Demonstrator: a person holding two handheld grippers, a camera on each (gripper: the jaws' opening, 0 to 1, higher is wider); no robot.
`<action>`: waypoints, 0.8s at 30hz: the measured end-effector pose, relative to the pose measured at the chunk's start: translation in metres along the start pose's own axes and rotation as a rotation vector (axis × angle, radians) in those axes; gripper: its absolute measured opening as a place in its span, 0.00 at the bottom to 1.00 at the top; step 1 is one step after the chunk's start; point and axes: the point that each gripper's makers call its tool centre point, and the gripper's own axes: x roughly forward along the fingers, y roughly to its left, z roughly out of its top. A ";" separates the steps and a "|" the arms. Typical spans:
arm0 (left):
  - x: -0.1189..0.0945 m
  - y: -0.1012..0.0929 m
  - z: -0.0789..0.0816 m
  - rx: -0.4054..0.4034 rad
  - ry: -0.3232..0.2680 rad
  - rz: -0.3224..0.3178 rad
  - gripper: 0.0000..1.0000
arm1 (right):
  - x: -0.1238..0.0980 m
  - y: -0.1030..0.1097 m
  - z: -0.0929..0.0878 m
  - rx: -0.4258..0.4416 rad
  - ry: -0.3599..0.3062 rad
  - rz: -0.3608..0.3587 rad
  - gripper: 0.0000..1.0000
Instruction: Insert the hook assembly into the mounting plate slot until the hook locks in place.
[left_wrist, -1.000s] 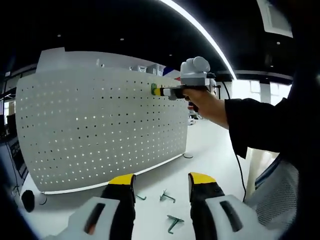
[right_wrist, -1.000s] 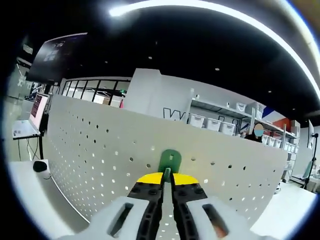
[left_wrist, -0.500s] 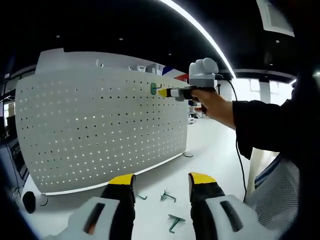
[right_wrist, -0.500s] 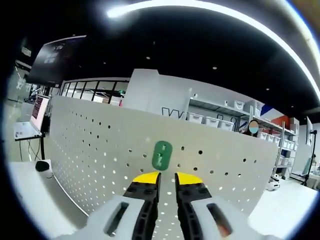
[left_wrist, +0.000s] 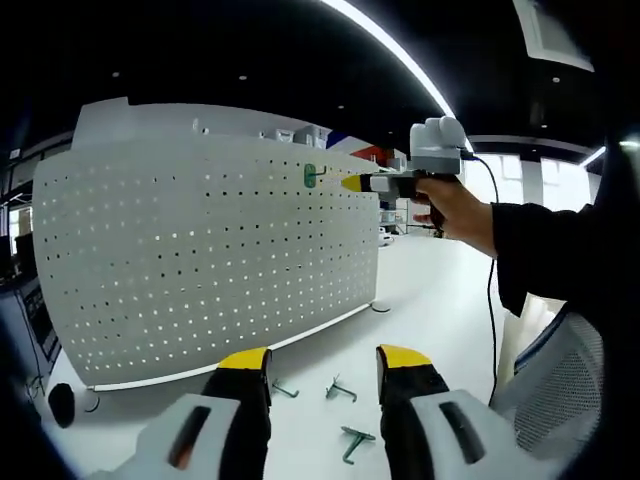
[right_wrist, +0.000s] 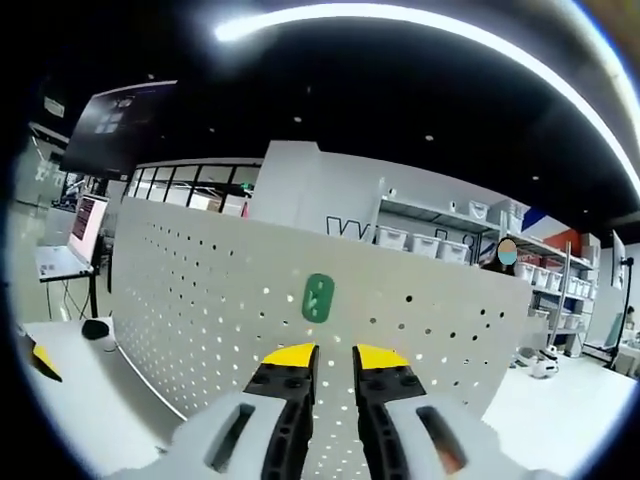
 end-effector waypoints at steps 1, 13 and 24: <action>0.000 0.000 0.000 0.000 0.001 0.001 0.43 | -0.004 -0.001 -0.001 -0.001 0.001 0.001 0.12; 0.001 -0.004 -0.004 0.007 0.018 -0.012 0.43 | -0.044 0.012 -0.012 0.001 0.022 0.047 0.12; 0.003 -0.010 -0.008 0.012 0.039 -0.035 0.43 | -0.079 0.027 -0.018 -0.008 0.030 0.102 0.13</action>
